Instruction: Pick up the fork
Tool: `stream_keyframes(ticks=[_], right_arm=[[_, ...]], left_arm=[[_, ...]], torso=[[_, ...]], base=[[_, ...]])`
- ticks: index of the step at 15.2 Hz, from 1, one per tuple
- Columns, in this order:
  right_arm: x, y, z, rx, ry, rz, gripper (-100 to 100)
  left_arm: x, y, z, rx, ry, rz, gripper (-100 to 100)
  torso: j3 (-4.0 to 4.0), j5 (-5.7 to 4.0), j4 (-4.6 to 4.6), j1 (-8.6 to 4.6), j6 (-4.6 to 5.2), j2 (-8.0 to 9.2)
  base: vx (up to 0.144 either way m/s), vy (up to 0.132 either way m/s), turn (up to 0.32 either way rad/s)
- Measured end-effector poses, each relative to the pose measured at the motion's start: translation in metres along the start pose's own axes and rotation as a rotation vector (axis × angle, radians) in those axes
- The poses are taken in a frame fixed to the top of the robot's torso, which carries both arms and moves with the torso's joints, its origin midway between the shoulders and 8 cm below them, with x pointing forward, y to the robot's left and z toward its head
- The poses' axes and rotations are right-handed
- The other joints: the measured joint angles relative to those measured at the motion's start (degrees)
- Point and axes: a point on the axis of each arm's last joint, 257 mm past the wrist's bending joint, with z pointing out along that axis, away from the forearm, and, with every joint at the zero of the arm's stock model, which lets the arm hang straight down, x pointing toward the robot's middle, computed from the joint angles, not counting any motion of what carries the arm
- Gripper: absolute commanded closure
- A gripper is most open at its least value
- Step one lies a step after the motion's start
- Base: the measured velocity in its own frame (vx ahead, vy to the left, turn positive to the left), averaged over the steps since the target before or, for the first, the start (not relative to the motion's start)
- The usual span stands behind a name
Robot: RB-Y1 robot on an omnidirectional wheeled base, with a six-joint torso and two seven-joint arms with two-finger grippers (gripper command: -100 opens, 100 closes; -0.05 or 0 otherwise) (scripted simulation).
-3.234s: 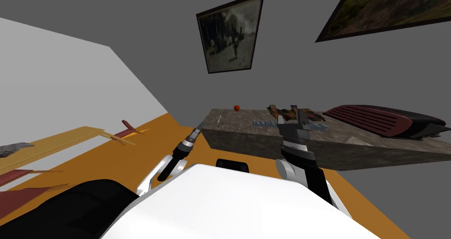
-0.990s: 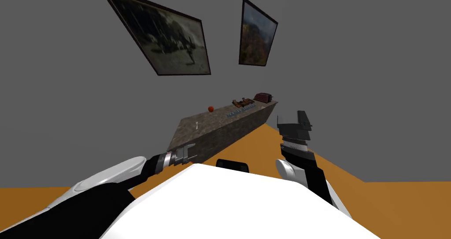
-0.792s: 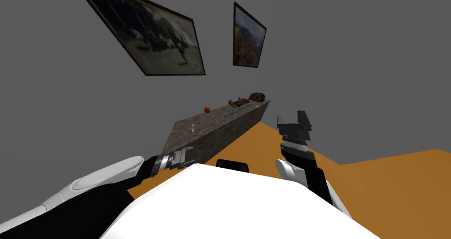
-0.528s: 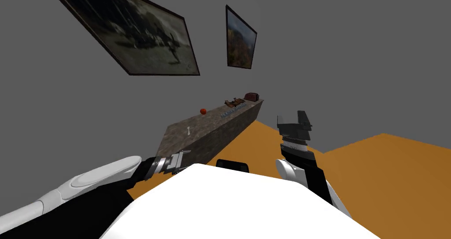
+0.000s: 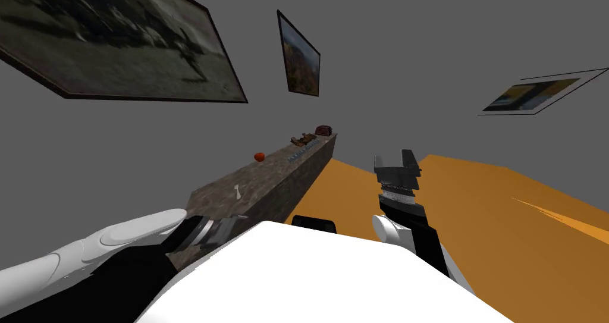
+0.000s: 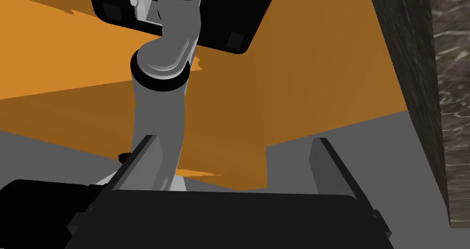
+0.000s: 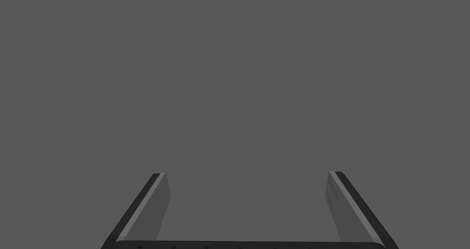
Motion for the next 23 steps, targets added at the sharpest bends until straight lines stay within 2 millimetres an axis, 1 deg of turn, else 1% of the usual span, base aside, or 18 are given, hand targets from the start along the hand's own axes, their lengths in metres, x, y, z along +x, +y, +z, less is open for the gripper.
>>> stream_keyframes(ticks=[4,7,10,11,15,19,20,23], right_arm=[[0.000,0.000,0.000,0.000,0.000,0.000,0],[0.000,0.000,0.000,0.000,0.000,0.000,0],[0.000,0.000,0.000,0.000,0.000,0.000,0],[0.000,0.000,0.000,0.000,0.000,0.000,0],[0.000,0.000,0.000,0.000,0.000,0.000,0],[0.000,0.000,0.000,0.000,0.000,0.000,0],[0.000,0.000,0.000,0.000,0.000,0.000,0],[0.000,0.000,0.000,0.000,0.000,0.000,0]], left_arm=[[0.037,-0.018,-0.014,0.096,0.107,0.083,-100],[0.058,-0.029,-0.023,0.168,0.173,0.141,-100],[0.079,-0.039,-0.037,0.240,0.236,0.194,-100],[0.090,-0.042,-0.043,0.271,0.264,0.216,-100],[0.121,-0.056,-0.065,0.379,0.346,0.286,-100],[0.144,-0.072,-0.087,0.463,0.400,0.329,-100],[0.146,-0.073,-0.088,0.468,0.403,0.334,-100],[0.150,-0.086,-0.084,0.460,0.405,0.324,-100]], torso=[[-0.03,0.01,-0.01,0.08,-0.02,-0.05],[-0.07,0.01,-0.02,0.04,-0.06,-0.12],[-0.08,0.01,-0.03,0.06,-0.01,-0.13],[-0.08,0.03,-0.03,0.16,-0.02,-0.14],[-0.11,0.05,-0.04,0.24,-0.02,-0.20],[-0.12,0.02,-0.04,0.10,-0.06,-0.21],[-0.10,0.01,-0.03,-0.01,-0.12,-0.19],[-0.07,-0.09,-0.01,-0.46,-0.14,-0.13]], base=[[0.022,0.108,-0.385],[0.026,0.106,-0.389],[0.017,0.123,-0.389],[0.011,0.143,-0.304],[0.017,0.146,-0.396],[0.008,0.111,-0.233],[-0.003,0.029,-0.082],[-0.007,-0.012,-0.078]])
